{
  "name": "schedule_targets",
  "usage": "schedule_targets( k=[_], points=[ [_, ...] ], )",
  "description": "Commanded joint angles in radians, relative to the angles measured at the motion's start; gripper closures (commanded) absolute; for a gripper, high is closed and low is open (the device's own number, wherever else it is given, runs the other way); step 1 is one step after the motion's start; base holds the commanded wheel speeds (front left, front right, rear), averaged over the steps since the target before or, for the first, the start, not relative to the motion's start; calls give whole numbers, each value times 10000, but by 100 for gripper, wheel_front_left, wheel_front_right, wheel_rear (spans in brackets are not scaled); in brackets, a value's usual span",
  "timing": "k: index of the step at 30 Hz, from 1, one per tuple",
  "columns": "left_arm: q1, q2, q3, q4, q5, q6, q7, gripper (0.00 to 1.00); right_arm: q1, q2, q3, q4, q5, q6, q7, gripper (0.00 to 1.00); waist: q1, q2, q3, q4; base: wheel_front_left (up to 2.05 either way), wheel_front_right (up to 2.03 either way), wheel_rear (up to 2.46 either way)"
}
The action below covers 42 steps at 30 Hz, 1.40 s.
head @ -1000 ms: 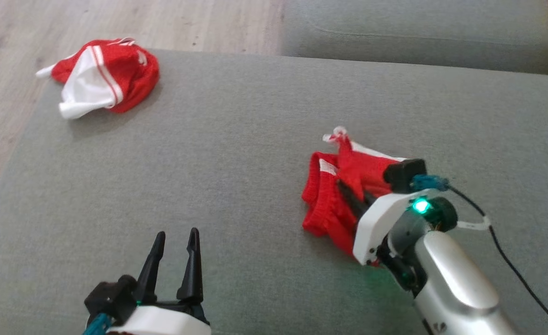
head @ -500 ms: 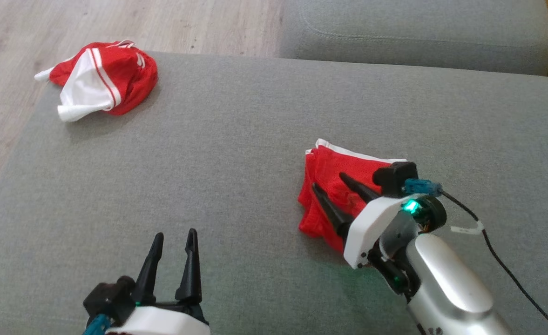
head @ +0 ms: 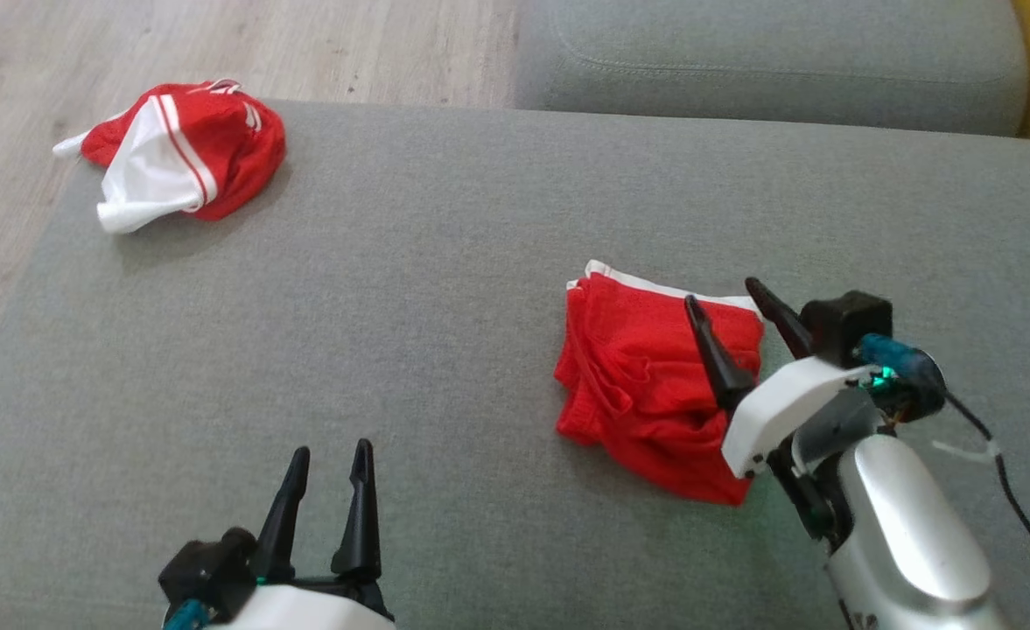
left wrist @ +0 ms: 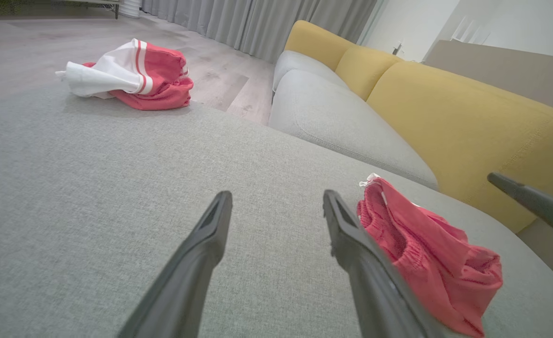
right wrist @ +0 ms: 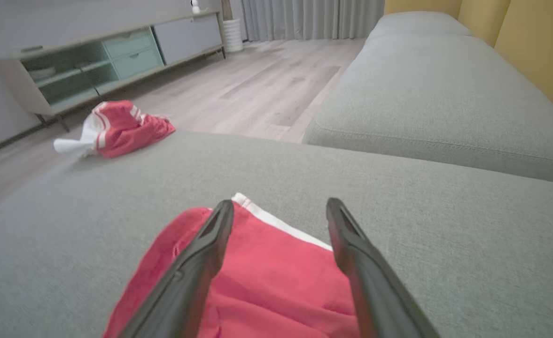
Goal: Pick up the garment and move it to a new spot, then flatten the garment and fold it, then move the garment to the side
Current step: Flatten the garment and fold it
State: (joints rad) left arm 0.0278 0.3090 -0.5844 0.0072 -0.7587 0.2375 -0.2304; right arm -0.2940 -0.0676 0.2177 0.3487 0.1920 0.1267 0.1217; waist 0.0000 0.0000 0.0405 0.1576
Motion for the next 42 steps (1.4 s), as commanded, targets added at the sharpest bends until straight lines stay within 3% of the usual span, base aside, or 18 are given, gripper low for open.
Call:
schedule_targets(
  k=[1,2,3,5,14,27,41,42],
  points=[
    [-396,93,295,-320,52,15,-104,0,-166,-75,272,-140,-376,40,-175,7,0,0,78,111,0,0,0],
    [-416,91,291,-314,55,13,-100,0,-124,-137,343,2,-545,40,-215,40,0,0,106,167,0,0,0],
    [-433,88,293,-308,57,15,-100,0,-92,-193,410,168,-680,40,-265,65,0,0,133,223,0,0,0],
    [-456,88,312,-296,54,19,-104,0,-39,-250,525,541,-838,40,-348,100,0,0,180,323,0,0,0],
    [-493,82,350,-249,42,17,-126,0,-114,-257,1182,1775,-787,40,-595,100,0,0,298,631,0,0,0],
    [-508,63,391,-253,34,46,-161,0,-265,-110,4143,1683,524,40,-403,100,0,0,353,648,0,0,0],
    [-493,112,494,-177,17,84,-192,0,-699,3,4672,2058,712,40,-1204,100,0,0,195,386,0,0,0],
    [-477,132,503,-180,19,95,-190,0,-726,21,4563,2013,733,40,-1369,95,0,0,122,332,0,0,0]
  ],
)
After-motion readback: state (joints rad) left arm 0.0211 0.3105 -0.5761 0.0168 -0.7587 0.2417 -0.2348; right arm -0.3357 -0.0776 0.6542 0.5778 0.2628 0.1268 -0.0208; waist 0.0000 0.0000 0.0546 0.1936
